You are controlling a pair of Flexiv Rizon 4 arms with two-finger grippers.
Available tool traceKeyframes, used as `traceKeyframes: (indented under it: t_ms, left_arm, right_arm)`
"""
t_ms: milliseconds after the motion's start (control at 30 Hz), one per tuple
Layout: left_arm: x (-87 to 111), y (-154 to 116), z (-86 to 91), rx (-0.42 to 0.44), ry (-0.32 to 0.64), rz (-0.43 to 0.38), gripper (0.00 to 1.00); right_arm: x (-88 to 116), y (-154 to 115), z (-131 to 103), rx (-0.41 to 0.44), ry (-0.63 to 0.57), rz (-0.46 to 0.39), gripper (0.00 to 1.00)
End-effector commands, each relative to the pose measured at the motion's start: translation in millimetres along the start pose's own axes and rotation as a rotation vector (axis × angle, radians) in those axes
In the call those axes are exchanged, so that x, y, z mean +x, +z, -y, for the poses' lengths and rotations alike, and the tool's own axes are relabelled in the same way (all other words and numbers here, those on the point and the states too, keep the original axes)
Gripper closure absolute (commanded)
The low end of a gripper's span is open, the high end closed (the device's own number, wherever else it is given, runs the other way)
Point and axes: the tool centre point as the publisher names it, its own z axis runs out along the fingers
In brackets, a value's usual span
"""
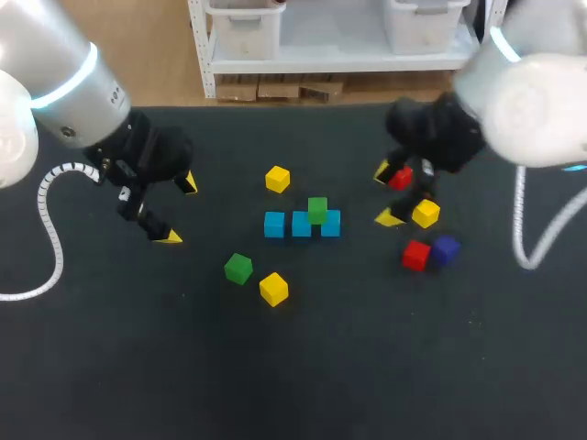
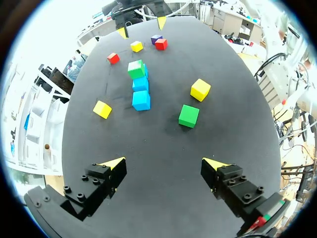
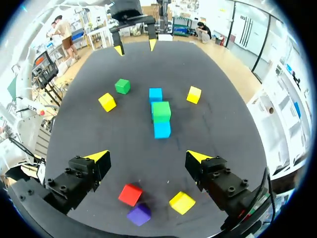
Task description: Place the blue cubes, place green cubes on the blue cubes, place the yellow cubes on the green cubes, then place the red cubes on the yellow cubes, and place purple cube on the red cubes.
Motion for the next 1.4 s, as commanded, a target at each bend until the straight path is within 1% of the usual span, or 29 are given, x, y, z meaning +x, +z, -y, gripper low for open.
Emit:
traceKeyframes:
  t_ms: [33, 267, 333, 433, 567, 667, 700, 833, 967, 1167, 1400]
  left_arm:
    - [1.6, -0.1, 0.5, -0.002, 0.004, 0.005, 0.0]
    - [1.6, -0.1, 0.5, -0.002, 0.004, 0.005, 0.0]
    - [1.6, -0.1, 0.5, -0.002, 0.004, 0.005, 0.0]
    - [1.6, -0.1, 0.5, -0.002, 0.004, 0.005, 0.0]
    - [1.6, -0.1, 0.5, -0.002, 0.004, 0.005, 0.0]
    - [-4.8, 3.8, 7.1, -0.006, 0.107, 0.028, 0.0]
    - [-7.6, 5.9, 10.0, 0.001, 0.148, 0.025, 0.0]
    - [-16.8, 13.4, 18.6, 0.021, 0.26, 0.005, 0.0]
    - [-27.7, 24.1, 25.8, 0.053, 0.321, -0.01, 0.0]
    - [-41.2, 34.9, 30.6, 0.078, 0.325, 0.006, 0.0]
    - [-45.8, 43.5, 36.4, 0.117, 0.292, -0.015, 0.0]
  right_arm:
    - [20.8, -14.7, -15.8, 0.027, -0.005, 0.135, 0.0]
    - [33.4, -21.4, -26.6, 0.036, -0.022, 0.141, 0.0]
    - [35.8, -23.6, -29.6, 0.04, -0.044, 0.144, 0.0]
    - [37.1, -25.1, -32.8, 0.035, -0.024, 0.099, 0.0]
    - [37.1, -25.1, -32.8, 0.035, -0.024, 0.099, 0.0]
    - [37.1, -25.1, -32.8, 0.035, -0.024, 0.099, 0.0]
    - [37.1, -25.1, -32.8, 0.035, -0.024, 0.099, 0.0]
    - [37.1, -25.1, -32.8, 0.035, -0.024, 0.099, 0.0]
    - [37.1, -25.1, -32.8, 0.035, -0.024, 0.099, 0.0]
    - [37.1, -25.1, -32.8, 0.035, -0.024, 0.099, 0.0]
    - [37.1, -25.1, -32.8, 0.035, -0.024, 0.099, 0.0]
